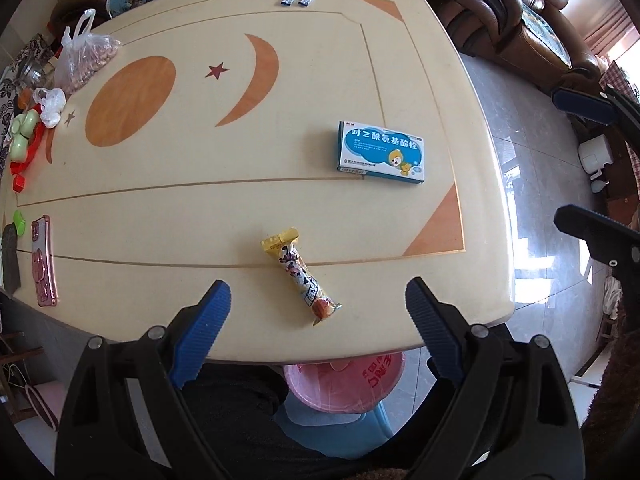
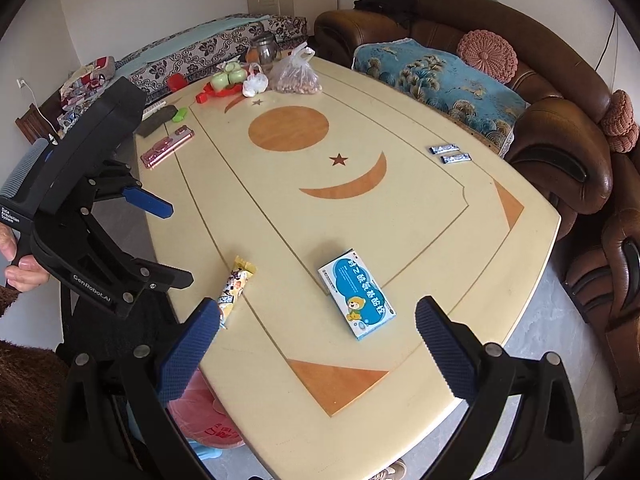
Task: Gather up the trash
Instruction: 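Withdraw both open tools from the bin back over the table, then grasp yellow snack wrapper with left tool while right tool grasps blue-and-white medicine box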
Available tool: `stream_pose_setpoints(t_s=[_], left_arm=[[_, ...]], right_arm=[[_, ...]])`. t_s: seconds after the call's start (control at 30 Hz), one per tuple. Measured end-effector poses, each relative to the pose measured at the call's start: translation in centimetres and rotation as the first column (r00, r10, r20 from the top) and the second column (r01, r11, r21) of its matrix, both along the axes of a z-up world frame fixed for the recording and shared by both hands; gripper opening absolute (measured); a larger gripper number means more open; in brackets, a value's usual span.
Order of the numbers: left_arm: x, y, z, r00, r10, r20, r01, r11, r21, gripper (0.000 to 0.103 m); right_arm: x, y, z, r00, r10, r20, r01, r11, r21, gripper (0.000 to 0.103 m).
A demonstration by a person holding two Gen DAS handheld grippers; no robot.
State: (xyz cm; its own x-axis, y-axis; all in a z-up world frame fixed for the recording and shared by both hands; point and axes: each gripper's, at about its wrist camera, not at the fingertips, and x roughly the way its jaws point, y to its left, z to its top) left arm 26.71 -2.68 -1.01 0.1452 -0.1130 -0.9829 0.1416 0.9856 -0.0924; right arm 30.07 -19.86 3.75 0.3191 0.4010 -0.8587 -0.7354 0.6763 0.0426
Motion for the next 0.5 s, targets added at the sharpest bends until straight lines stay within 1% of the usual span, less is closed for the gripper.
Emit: stream_pose_setpoints(t_s=[0.27,0.4,0.5], left_arm=[[2.0,0.6,-5.0,0.995,0.036,-0.093,-0.036,0.999,-0.003,0.087],[2.6,0.4,-7.1,0.991,0.033,-0.129,-0.033,0.999,0.001,0.087],[2.9,0.4,-8.6,0.988,0.034,-0.153,-0.035,0.999,-0.001,0.087]], right_arm=[[3.3,0.9,-5.4,0.997,0.018,-0.079,-0.022,0.999,-0.042,0.096],[4.7,1.8,-7.9,0.993,0.029,-0.117,-0.037,0.997,-0.064,0.096],[5.6,2.6,-10.1,0.989,0.042,-0.140,-0.057,0.993,-0.103,0.096]])
